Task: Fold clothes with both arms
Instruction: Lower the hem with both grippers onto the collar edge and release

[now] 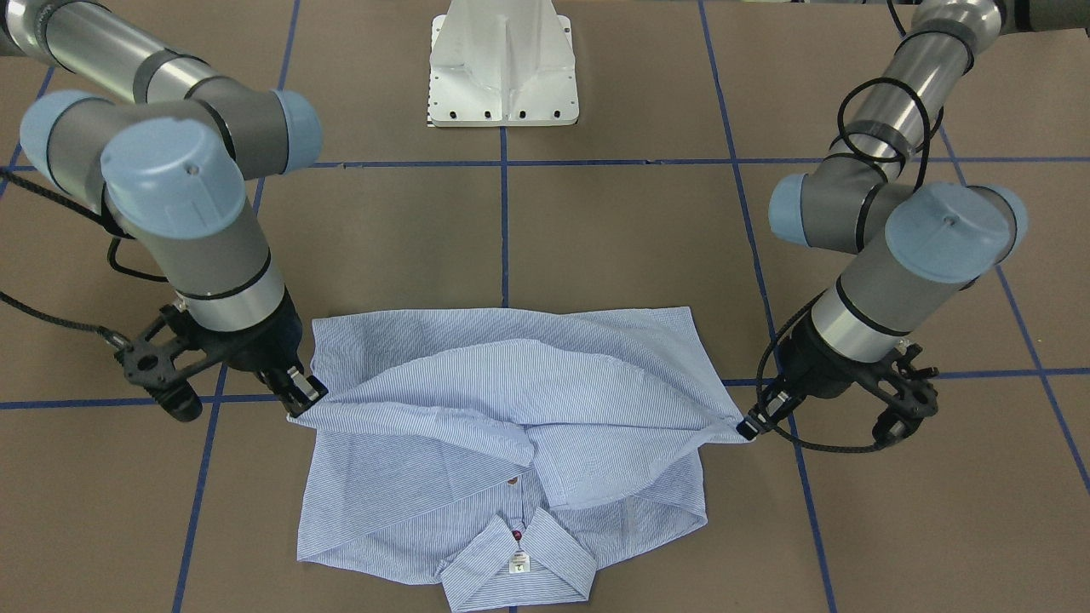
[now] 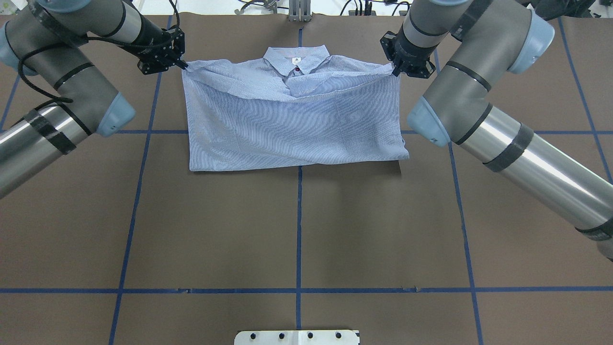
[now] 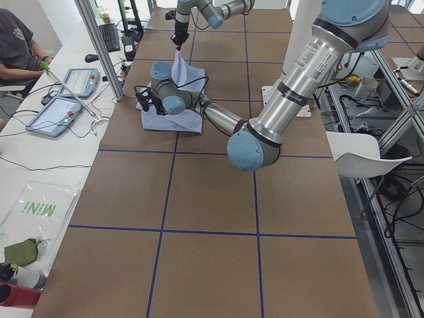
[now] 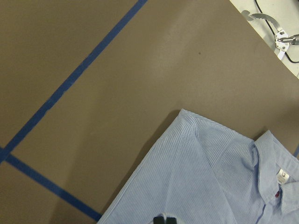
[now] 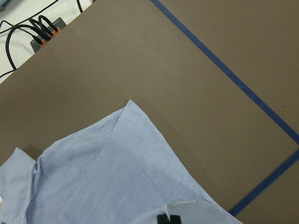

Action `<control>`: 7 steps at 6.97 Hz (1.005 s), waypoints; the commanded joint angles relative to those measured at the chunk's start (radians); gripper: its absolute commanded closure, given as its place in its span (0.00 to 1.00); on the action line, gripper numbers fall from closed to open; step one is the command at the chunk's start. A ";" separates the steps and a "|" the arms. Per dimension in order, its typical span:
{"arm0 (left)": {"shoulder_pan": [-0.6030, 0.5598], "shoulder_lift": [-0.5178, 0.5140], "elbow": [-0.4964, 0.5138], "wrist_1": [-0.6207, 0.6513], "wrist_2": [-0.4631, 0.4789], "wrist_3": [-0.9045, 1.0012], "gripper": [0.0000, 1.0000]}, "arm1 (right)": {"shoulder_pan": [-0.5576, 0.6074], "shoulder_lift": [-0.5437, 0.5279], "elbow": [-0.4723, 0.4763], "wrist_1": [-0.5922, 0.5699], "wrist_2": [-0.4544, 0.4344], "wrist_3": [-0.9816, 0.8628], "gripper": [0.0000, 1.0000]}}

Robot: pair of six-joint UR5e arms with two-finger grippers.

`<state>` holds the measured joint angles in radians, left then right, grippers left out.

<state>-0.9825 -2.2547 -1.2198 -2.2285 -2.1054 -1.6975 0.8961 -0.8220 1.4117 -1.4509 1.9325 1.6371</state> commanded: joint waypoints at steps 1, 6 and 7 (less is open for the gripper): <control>-0.002 -0.077 0.155 -0.092 0.042 0.001 1.00 | 0.013 0.073 -0.216 0.119 -0.003 -0.057 1.00; 0.022 -0.120 0.249 -0.138 0.111 0.036 1.00 | 0.035 0.054 -0.250 0.144 0.013 -0.106 1.00; 0.037 -0.121 0.255 -0.143 0.172 0.042 0.88 | 0.030 0.055 -0.269 0.156 0.004 -0.106 1.00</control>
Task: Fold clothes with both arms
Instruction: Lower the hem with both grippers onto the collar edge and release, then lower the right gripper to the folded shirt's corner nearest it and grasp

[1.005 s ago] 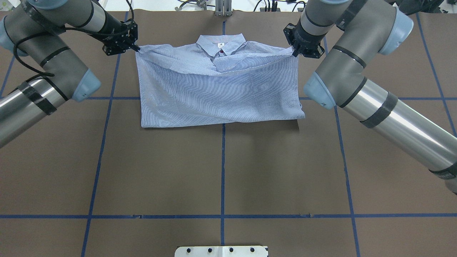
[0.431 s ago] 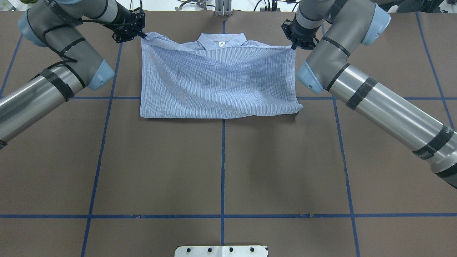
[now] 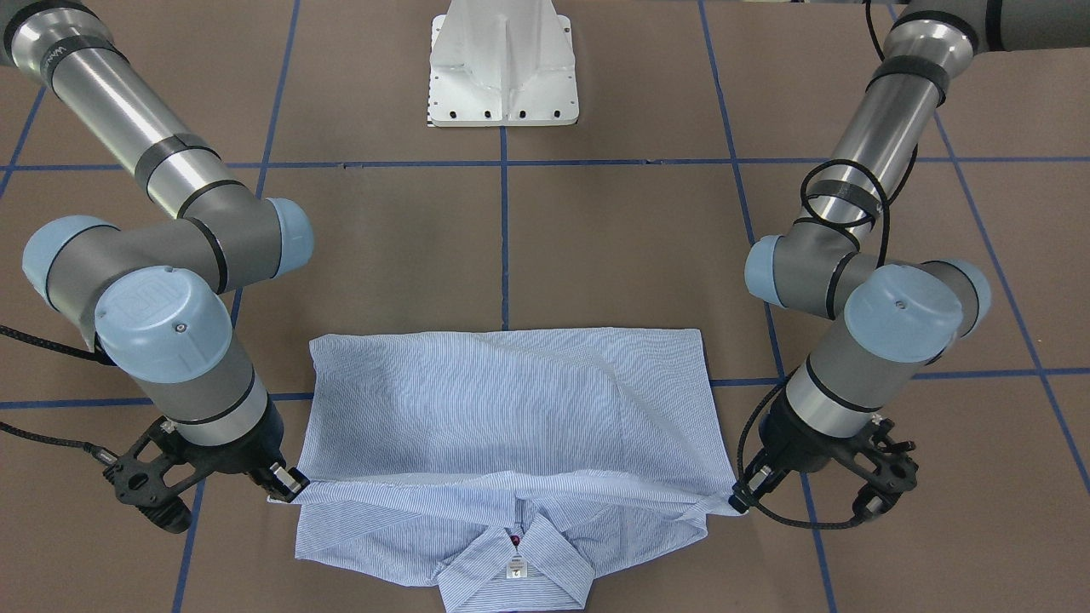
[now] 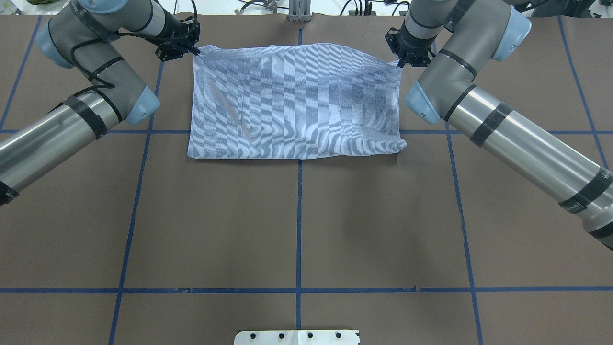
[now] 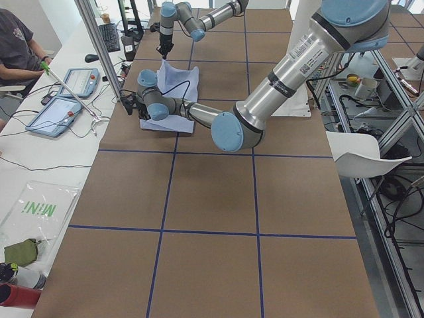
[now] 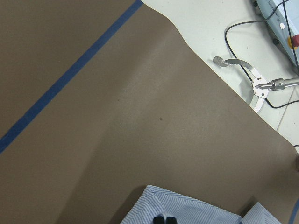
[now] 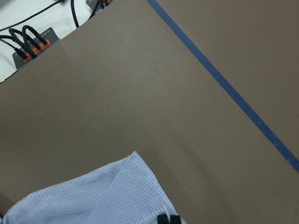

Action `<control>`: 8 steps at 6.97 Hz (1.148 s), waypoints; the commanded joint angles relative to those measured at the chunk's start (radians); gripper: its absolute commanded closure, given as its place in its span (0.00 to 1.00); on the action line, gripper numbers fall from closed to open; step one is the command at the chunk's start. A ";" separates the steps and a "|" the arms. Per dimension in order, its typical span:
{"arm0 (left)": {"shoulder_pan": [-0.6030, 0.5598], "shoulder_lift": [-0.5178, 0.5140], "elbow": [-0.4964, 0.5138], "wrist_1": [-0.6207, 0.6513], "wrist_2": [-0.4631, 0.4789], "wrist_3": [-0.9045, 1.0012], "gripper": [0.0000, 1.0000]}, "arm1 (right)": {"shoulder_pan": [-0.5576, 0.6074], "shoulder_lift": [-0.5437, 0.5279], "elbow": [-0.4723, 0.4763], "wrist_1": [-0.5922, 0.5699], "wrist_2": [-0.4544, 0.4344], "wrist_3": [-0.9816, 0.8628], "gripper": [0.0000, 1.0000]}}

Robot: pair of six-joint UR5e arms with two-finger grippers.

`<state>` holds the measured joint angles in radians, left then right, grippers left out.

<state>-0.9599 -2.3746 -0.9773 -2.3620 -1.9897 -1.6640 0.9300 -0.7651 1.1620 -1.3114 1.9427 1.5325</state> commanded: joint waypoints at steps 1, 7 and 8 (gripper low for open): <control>0.017 -0.001 0.014 -0.010 0.063 0.051 0.67 | -0.003 0.001 -0.042 0.046 -0.007 0.000 0.78; -0.005 0.079 -0.130 -0.011 0.088 0.087 0.49 | -0.072 -0.209 0.287 0.072 0.007 0.052 0.35; -0.005 0.100 -0.161 -0.011 0.088 0.087 0.49 | -0.124 -0.318 0.427 0.075 -0.001 0.104 0.31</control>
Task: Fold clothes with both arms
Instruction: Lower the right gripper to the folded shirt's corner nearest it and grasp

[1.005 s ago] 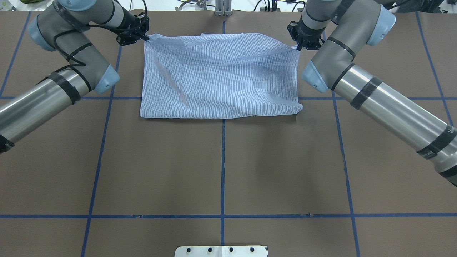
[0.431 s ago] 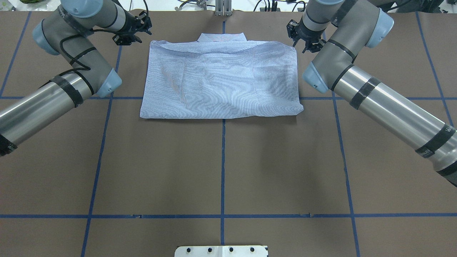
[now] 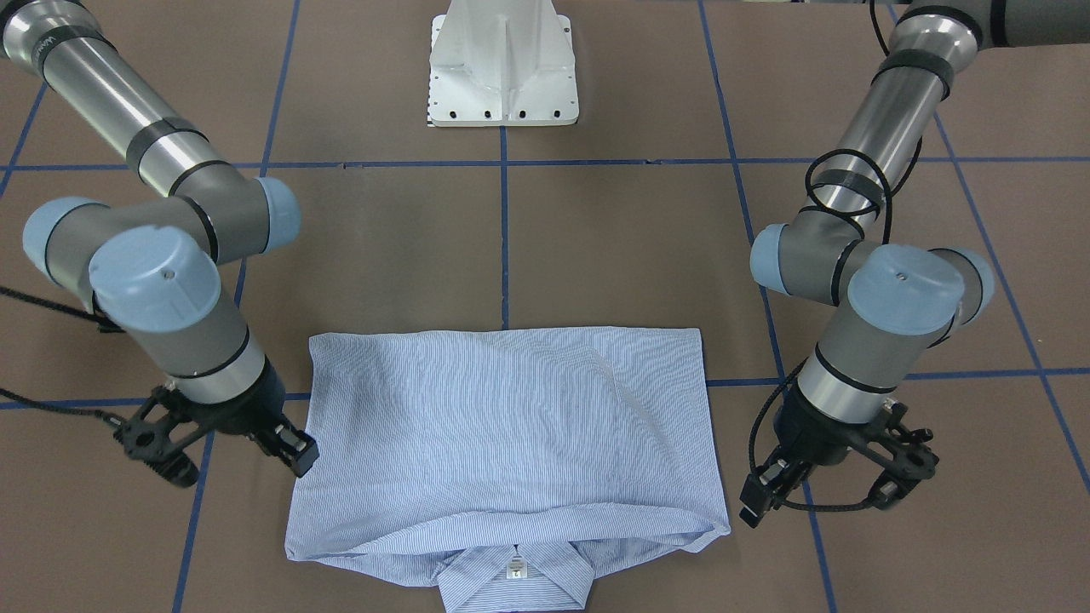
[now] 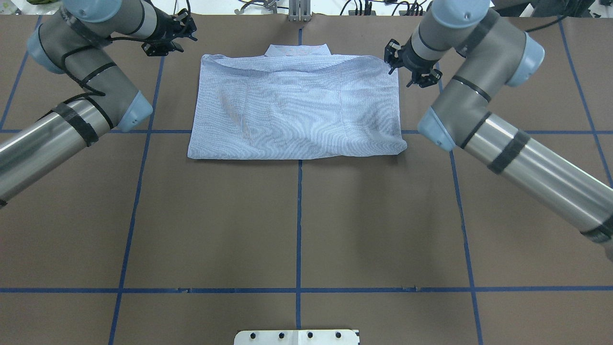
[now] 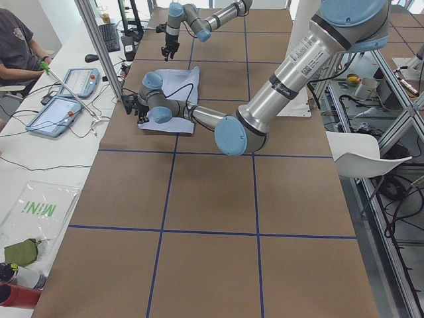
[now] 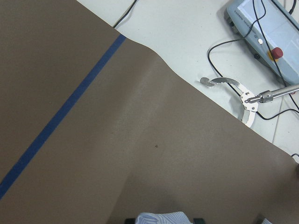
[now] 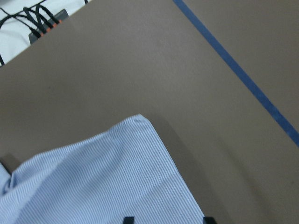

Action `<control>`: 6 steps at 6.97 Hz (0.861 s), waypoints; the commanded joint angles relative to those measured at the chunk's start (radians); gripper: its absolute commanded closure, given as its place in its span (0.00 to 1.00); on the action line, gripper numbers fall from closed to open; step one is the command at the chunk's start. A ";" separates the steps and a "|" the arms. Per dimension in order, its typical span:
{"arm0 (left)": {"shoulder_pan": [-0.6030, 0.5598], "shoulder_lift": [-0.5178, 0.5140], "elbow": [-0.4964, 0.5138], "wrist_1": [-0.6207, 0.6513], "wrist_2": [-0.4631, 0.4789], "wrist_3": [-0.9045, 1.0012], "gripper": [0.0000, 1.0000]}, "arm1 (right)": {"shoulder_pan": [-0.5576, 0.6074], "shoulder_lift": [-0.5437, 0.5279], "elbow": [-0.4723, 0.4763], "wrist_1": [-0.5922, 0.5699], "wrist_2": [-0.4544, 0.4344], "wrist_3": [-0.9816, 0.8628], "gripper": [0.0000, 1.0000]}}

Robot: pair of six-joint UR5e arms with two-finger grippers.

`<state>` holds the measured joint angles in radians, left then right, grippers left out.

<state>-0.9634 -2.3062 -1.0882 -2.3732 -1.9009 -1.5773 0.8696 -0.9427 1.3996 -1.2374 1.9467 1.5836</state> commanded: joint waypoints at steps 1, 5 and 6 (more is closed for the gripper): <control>-0.001 0.039 -0.058 0.000 0.000 0.000 0.49 | -0.110 -0.236 0.288 0.003 -0.008 0.105 0.31; 0.000 0.045 -0.082 0.008 0.006 0.002 0.49 | -0.150 -0.249 0.247 0.006 -0.017 0.099 0.27; 0.000 0.047 -0.082 0.008 0.009 0.002 0.49 | -0.150 -0.228 0.227 0.006 -0.020 0.099 0.27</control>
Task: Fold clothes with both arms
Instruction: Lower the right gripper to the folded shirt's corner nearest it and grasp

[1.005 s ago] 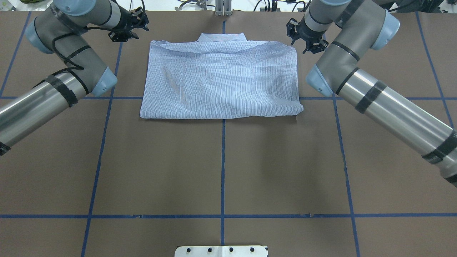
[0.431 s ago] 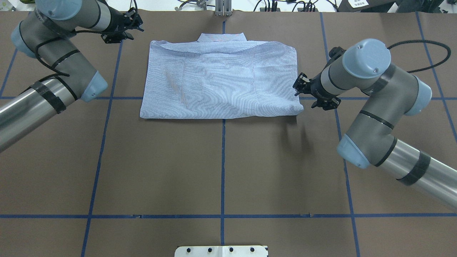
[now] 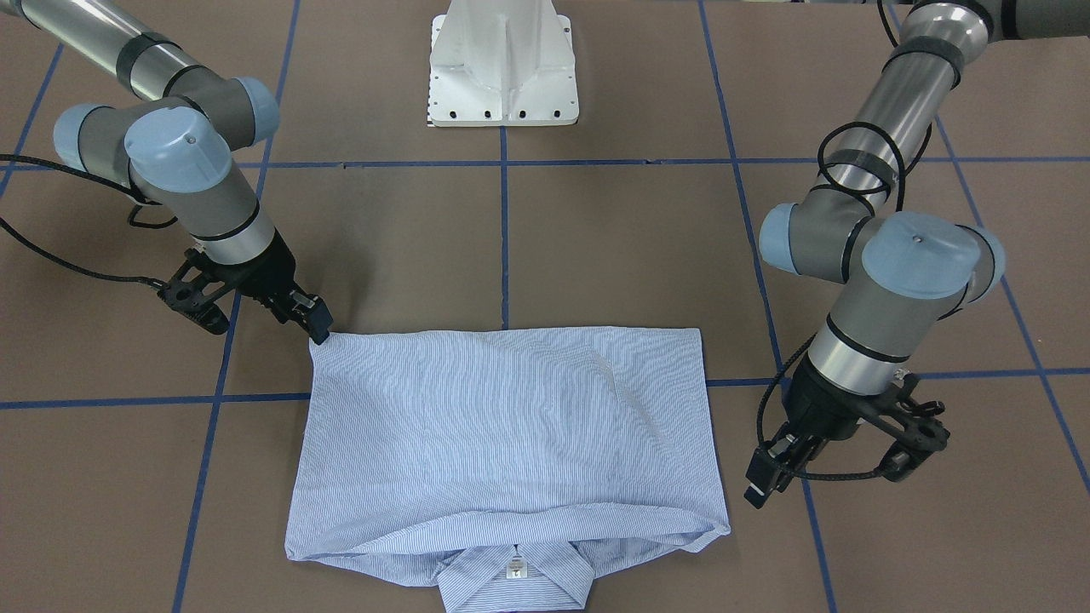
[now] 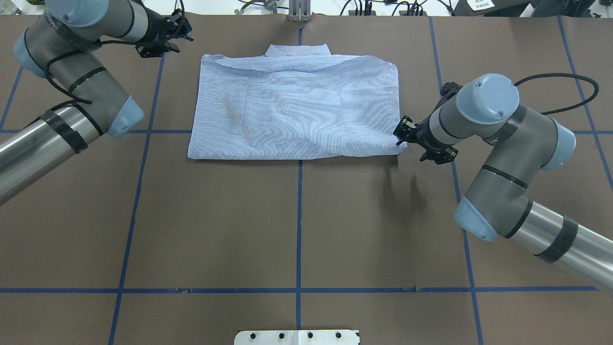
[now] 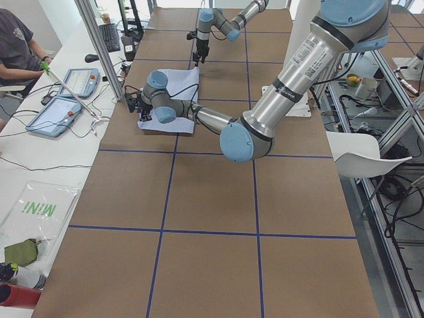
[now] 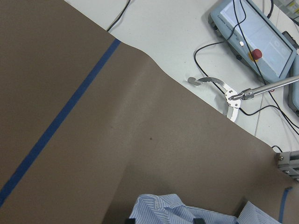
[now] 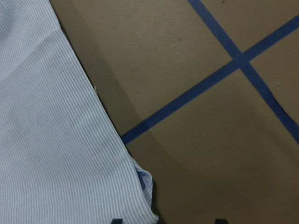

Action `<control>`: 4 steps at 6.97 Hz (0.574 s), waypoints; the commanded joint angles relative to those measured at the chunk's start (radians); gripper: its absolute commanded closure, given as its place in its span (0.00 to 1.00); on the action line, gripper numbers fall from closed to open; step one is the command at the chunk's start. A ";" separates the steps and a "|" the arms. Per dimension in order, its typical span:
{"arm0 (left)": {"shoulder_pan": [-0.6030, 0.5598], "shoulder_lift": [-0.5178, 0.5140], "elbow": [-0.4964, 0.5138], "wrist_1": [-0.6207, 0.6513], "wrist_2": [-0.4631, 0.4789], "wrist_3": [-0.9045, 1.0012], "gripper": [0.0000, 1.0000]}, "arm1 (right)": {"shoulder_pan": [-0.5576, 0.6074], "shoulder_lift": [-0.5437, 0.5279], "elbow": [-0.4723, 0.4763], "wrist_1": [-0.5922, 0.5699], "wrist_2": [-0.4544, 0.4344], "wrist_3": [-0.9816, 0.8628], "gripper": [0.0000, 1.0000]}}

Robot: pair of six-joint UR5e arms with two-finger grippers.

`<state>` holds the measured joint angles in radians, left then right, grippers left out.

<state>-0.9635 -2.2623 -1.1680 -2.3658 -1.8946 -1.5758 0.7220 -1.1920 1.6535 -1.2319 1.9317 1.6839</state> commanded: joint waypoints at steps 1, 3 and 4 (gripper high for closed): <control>0.000 0.003 -0.004 0.000 0.003 0.000 0.49 | -0.007 0.031 -0.034 0.002 -0.014 -0.001 0.27; 0.000 0.013 -0.010 0.002 0.005 0.000 0.49 | -0.024 0.051 -0.064 0.006 -0.030 -0.003 0.30; 0.002 0.012 -0.015 0.005 0.003 0.000 0.49 | -0.045 0.036 -0.086 0.091 -0.057 0.014 0.38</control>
<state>-0.9627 -2.2514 -1.1776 -2.3632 -1.8908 -1.5754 0.6974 -1.1485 1.5897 -1.2049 1.8985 1.6860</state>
